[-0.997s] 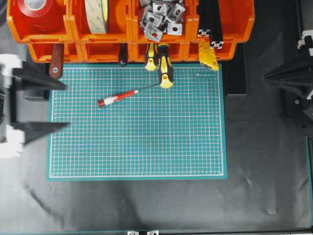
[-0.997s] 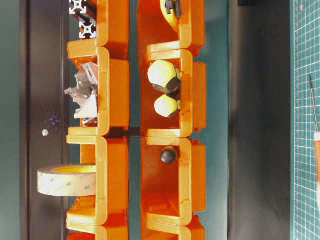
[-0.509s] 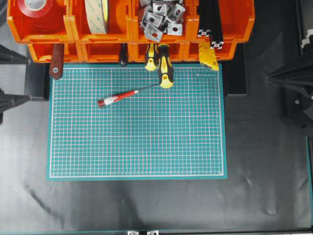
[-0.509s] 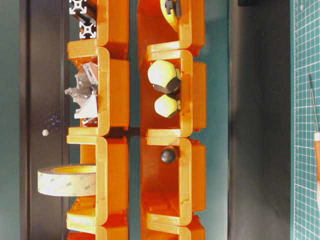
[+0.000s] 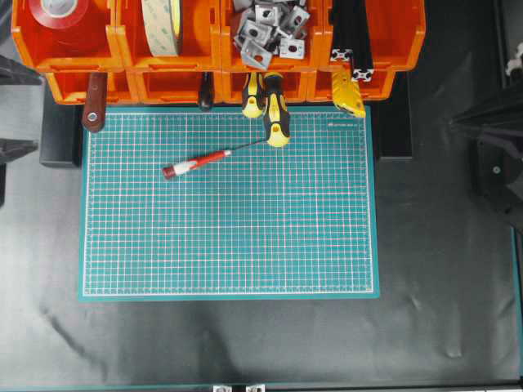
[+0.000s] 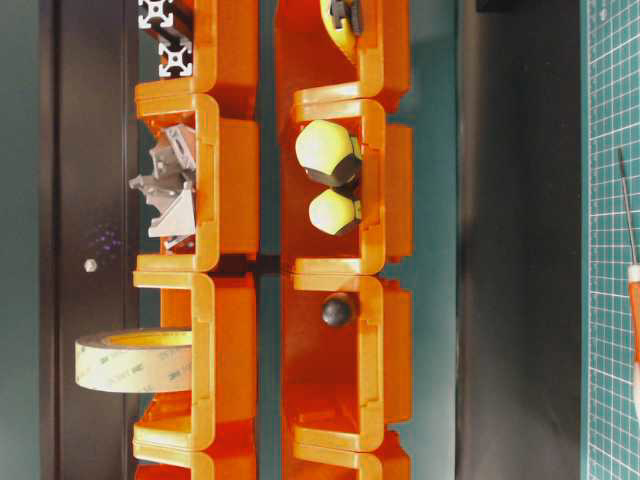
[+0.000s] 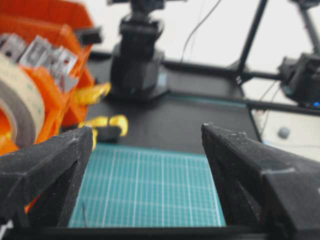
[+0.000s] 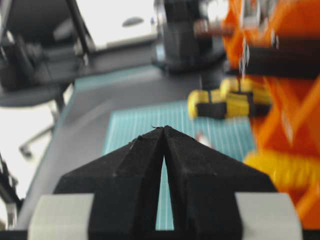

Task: Pick red screwdriver from container rack with left arm.

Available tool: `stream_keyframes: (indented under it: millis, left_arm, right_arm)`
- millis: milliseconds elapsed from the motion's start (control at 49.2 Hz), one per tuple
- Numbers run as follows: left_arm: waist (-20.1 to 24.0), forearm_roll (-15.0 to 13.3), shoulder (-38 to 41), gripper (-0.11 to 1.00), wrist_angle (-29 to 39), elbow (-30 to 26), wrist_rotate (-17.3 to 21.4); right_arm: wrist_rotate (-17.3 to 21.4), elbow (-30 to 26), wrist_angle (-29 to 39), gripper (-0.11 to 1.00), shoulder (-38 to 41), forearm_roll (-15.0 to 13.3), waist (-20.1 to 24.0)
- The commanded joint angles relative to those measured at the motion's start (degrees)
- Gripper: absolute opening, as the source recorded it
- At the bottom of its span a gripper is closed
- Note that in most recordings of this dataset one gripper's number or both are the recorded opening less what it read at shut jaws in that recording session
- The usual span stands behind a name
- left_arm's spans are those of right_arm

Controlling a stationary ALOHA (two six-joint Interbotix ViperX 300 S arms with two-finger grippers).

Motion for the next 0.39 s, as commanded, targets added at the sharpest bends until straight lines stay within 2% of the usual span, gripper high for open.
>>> stream_keyframes:
  millis: [0, 102, 244, 366]
  left_arm:
    - [1.93, 0.35, -0.35, 0.85, -3.78, 0.35, 1.58]
    - [3.25, 0.35, -0.97, 0.85, -6.24, 0.88, 3.78]
    - [3.60, 0.35, -2.02, 0.85, -7.91, 1.41, 6.33]
    - [3.60, 0.26, -2.37, 0.85, -8.09, 2.46, 6.77]
  right_arm:
    - [-0.53, -2.29, -4.66, 0.00, 0.35, -0.79, -0.09]
    - [-1.76, -2.20, -7.12, 0.00, 0.62, -1.93, -0.09]
    - [-2.81, -1.76, -6.33, 0.00, 1.41, -2.11, -0.09]
    - [-2.90, -1.49, -5.01, 0.00, 1.67, -2.11, -0.18]
